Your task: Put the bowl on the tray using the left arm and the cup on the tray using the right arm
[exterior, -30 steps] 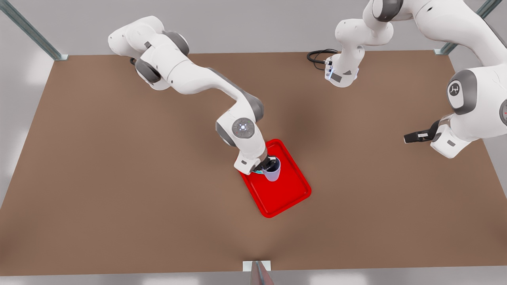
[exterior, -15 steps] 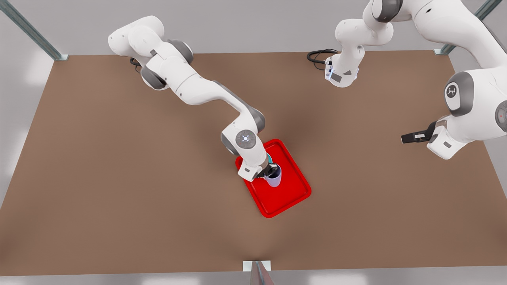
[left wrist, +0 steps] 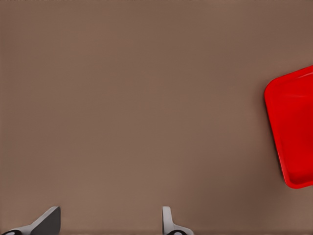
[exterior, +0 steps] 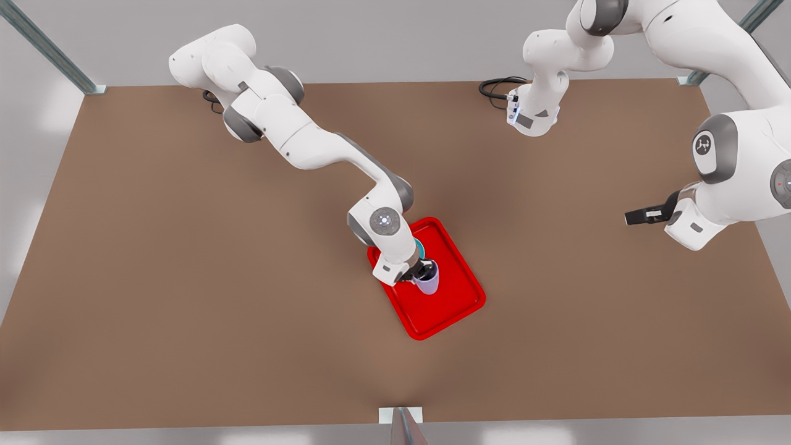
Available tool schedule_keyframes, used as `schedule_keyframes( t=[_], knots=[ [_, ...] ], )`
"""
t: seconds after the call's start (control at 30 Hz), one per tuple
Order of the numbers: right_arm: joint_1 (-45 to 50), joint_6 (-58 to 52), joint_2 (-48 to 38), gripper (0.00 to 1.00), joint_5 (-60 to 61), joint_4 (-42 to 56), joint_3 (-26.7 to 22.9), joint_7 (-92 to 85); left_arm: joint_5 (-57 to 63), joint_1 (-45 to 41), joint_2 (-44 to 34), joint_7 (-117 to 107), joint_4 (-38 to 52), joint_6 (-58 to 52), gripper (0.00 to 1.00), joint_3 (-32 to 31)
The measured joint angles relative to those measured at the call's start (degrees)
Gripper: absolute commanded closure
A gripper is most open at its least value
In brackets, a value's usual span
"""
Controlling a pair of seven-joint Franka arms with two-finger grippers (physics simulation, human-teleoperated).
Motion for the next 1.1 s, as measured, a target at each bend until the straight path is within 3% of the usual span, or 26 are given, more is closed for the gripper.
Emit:
schedule_keyframes(
  t=[0.07,0.1,0.33,0.4,0.5,0.57,0.63,0.67,0.73,0.77,0.8,0.9,1.03,1.1],
  knots=[
    [0.0,0.0,0.0,0.16,0.0,0.0,0.0,-0.1,0.0,0.0,0.0,0.0,0.0,0.0,0.0,0.0],
    [0.0,0.0,0.0,0.11,0.0,0.0,0.0,-0.2,0.0,0.0,0.0,0.0,0.0,0.0,0.0,0.0],
    [0.0,0.0,0.0,0.09,0.0,0.0,0.0,-0.1,0.0,0.0,0.0,0.0,0.0,-0.1,0.0,0.0],
    [0.0,0.1,-0.1,0.0,0.0,0.0,0.0,0.1,0.0,0.0,0.0,0.0,0.0,-0.2,0.0,0.0],
    [-0.7,-0.2,-1.1,0.0,0.3,-1.2,0.0,-0.4,0.0,-0.1,-0.1,0.0,0.1,-0.6,0.0,0.0],
    [-2.6,-3.8,-8.3,0.0,0.8,-3.9,0.7,-0.8,0.0,0.0,-0.1,0.1,0.0,-0.5,0.0,0.0],
    [-8.6,-21.6,-22.6,0.0,6.0,-5.3,3.1,-2.8,0.0,0.0,-0.1,0.0,0.0,-0.6,0.0,0.0],
    [-11.8,-30.1,-33.8,0.0,6.2,-10.3,2.9,-7.6,0.0,0.0,-0.1,0.0,0.0,-0.6,0.0,0.0],
    [-25.0,-48.6,-48.5,0.0,6.4,-17.2,3.2,-18.4,0.0,0.0,0.0,0.0,0.0,-0.6,0.0,0.0],
    [-30.7,-51.7,-57.0,0.0,5.8,-22.9,0.3,-26.3,0.0,0.0,0.0,0.0,0.0,-0.6,0.0,0.0],
    [-33.8,-54.3,-58.4,0.0,6.3,-23.7,-3.0,-27.5,0.0,0.0,0.0,0.0,0.0,-0.6,0.0,0.0],
    [-44.8,-55.4,-58.8,0.0,7.0,-23.6,-3.2,-32.1,0.0,0.0,0.0,0.0,0.0,-0.5,0.0,0.0],
    [-32.5,-55.3,-58.4,0.0,7.4,-23.3,-2.8,-25.1,0.0,0.0,0.0,0.0,0.0,-0.5,0.0,0.0],
    [-33.1,-55.1,-58.3,0.0,8.6,-23.3,-2.8,-24.6,0.0,0.0,0.0,0.0,0.1,-0.5,0.0,0.0]
  ],
)
